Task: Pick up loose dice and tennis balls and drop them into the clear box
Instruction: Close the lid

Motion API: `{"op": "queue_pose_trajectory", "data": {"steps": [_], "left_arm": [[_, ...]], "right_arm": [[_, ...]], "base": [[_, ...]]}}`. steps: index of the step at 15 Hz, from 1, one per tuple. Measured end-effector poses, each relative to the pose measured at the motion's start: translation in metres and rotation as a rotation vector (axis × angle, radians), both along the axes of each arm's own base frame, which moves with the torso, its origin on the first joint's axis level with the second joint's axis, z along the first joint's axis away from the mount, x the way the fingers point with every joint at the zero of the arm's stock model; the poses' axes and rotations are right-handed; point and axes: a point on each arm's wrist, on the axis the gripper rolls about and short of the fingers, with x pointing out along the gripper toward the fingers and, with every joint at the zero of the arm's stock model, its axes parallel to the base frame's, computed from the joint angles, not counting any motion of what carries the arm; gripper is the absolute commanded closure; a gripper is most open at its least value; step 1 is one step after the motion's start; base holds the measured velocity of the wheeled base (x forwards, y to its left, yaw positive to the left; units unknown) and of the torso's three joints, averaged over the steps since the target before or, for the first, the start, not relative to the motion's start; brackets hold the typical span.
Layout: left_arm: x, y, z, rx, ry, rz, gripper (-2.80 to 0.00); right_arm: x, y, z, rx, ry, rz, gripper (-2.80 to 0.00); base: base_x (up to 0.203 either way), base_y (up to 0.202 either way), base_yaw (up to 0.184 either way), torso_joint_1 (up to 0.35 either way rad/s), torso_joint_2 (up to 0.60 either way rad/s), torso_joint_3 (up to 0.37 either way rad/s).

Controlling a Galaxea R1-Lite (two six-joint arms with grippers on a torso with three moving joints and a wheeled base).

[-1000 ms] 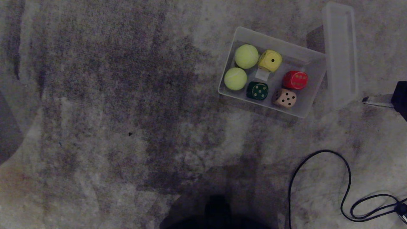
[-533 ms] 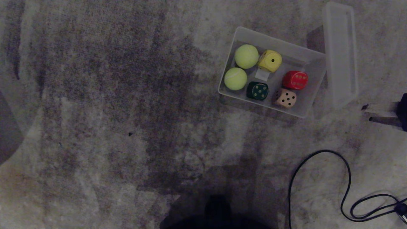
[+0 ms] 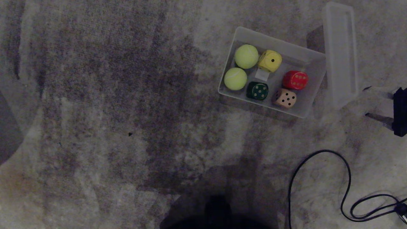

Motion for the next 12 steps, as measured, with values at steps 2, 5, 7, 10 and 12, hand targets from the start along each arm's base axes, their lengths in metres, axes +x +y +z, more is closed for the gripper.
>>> {"op": "queue_pose_trajectory", "data": {"steps": [2, 5, 7, 10, 12], "left_arm": [[0.0, 0.0, 0.0, 0.0, 0.0, 0.0, 0.0], [0.0, 0.0, 0.0, 0.0, 0.0, 0.001, 0.0], [0.0, 0.0, 0.0, 0.0, 0.0, 0.001, 0.0], [0.0, 0.0, 0.0, 0.0, 0.0, 0.001, 0.0], [0.0, 0.0, 0.0, 0.0, 0.0, 0.001, 0.0]], "right_arm": [[0.011, 0.0, 0.0, 0.084, -0.054, -0.033, -2.8], [0.026, 0.006, 0.0, 0.195, -0.066, -0.009, -2.8], [0.033, 0.011, 0.003, 0.261, -0.062, 0.013, -2.8], [0.043, 0.014, 0.004, 0.325, -0.054, 0.029, -2.8], [0.048, 0.014, 0.004, 0.323, -0.073, 0.036, -2.8]], "base": [[0.0, 0.0, 0.0, 0.0, 0.0, 0.0], [0.0, 0.0, 0.0, 0.0, 0.0, 0.0], [0.0, 0.0, 0.0, 0.0, 0.0, 0.0], [0.0, 0.0, 0.0, 0.0, 0.0, 0.0], [0.0, 0.0, 0.0, 0.0, 0.0, 0.0]]}}
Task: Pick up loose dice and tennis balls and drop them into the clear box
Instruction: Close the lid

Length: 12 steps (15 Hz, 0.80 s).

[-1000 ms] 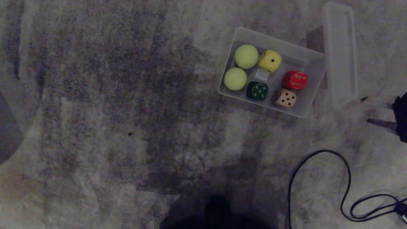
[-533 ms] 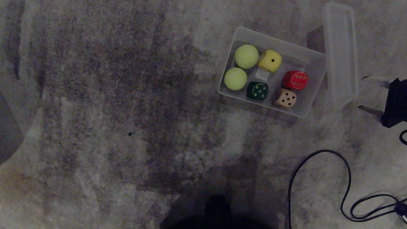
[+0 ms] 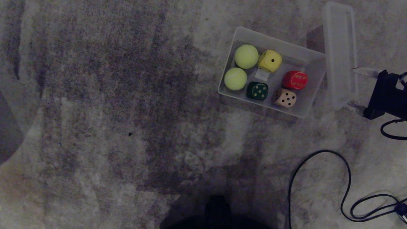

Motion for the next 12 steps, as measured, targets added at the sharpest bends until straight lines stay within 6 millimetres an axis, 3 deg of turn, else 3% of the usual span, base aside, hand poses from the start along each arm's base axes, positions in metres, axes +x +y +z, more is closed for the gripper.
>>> {"op": "queue_pose_trajectory", "data": {"steps": [1, 2, 8, 12], "left_arm": [[0.0, 0.0, 0.0, 0.0, 0.0, 0.0, 0.0], [0.0, 0.0, 0.0, 0.0, 0.0, 0.0, 0.0], [0.0, 0.0, 0.0, 0.0, 0.001, 0.0, 0.0], [0.0, 0.0, 0.0, 0.0, 0.001, -0.001, 0.0]], "right_arm": [[0.0018, -0.0004, -0.0009, 0.001, 0.001, 0.0, -2.8], [0.0035, -0.0005, -0.003, 0.003, 0.008, 0.0, 0.0], [0.0081, -0.0016, -0.0086, 0.005, 0.024, 0.002, 0.0], [0.0, -0.0012, 0.0004, -0.033, -0.007, 0.002, 0.0]], "base": [[0.0, 0.0, 0.0, 0.0, 0.0, 0.0], [0.0, 0.0, 0.0, 0.0, 0.0, 0.0], [0.0, 0.0, 0.0, 0.0, 0.0, 0.0], [0.0, 0.0, 0.0, 0.0, 0.0, 0.0]]}}
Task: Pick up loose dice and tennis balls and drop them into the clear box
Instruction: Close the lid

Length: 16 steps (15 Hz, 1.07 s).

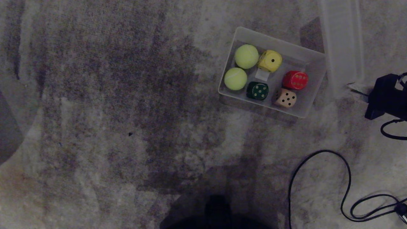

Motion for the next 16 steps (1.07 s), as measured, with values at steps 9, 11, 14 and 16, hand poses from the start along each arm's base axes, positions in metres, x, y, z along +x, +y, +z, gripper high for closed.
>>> {"op": "queue_pose_trajectory", "data": {"steps": [9, 11, 14, 16], "left_arm": [[0.0, 0.0, 0.0, 0.0, 0.0, 0.0, 0.0], [0.0, 0.0, 0.0, 0.0, 0.0, 0.001, 0.0], [0.0, 0.0, 0.0, 0.0, 0.0, 0.0, 0.0], [0.0, 0.0, 0.0, 0.0, 0.0, 0.0, 0.0]], "right_arm": [[-0.054, 0.021, 0.013, -0.463, -0.017, 0.127, 0.0], [-0.059, 0.026, 0.01, -0.588, -0.01, 0.168, 0.0], [-0.059, 0.031, 0.001, -0.781, -0.004, 0.235, 0.0], [-0.053, 0.031, -0.004, -0.917, -0.011, 0.269, 0.0]], "base": [[0.0, 0.0, 0.0, 0.0, 0.0, 0.0], [0.0, 0.0, 0.0, 0.0, 0.0, 0.0], [0.0, 0.0, 0.0, 0.0, 0.0, 0.0], [0.0, 0.0, 0.0, 0.0, 0.0, 0.0]]}}
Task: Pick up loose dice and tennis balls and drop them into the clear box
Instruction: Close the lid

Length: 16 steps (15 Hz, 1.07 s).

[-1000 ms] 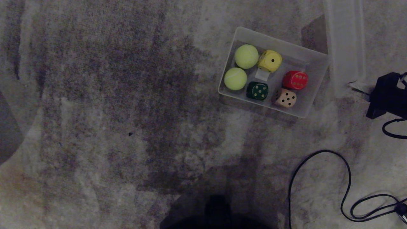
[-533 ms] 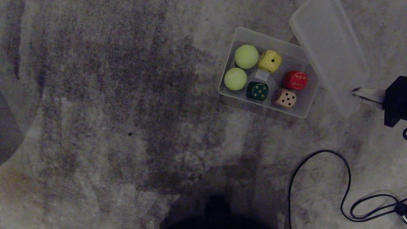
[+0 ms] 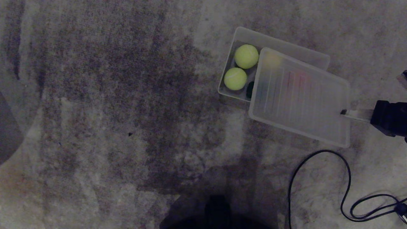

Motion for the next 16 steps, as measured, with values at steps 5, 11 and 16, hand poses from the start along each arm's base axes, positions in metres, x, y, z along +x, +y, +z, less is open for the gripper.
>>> {"op": "queue_pose_trajectory", "data": {"steps": [5, 11, 16], "left_arm": [[0.0, 0.0, 0.0, 0.0, 0.0, 0.0, 0.0], [0.0, 0.0, 0.0, 0.0, 0.0, 0.0, 0.0], [0.0, 0.0, 0.0, 0.0, 0.0, 0.0, 0.0]], "right_arm": [[0.027, -0.003, 0.011, -0.099, -0.049, -0.016, 0.0], [0.048, 0.013, 0.034, -0.113, -0.111, 0.008, 0.0], [0.052, 0.033, 0.054, -0.112, -0.104, 0.062, 0.0]], "base": [[0.0, 0.0, 0.0, 0.0, 0.0, 0.0], [0.0, 0.0, 0.0, 0.0, 0.0, 0.0], [0.0, 0.0, 0.0, 0.0, 0.0, 0.0]]}}
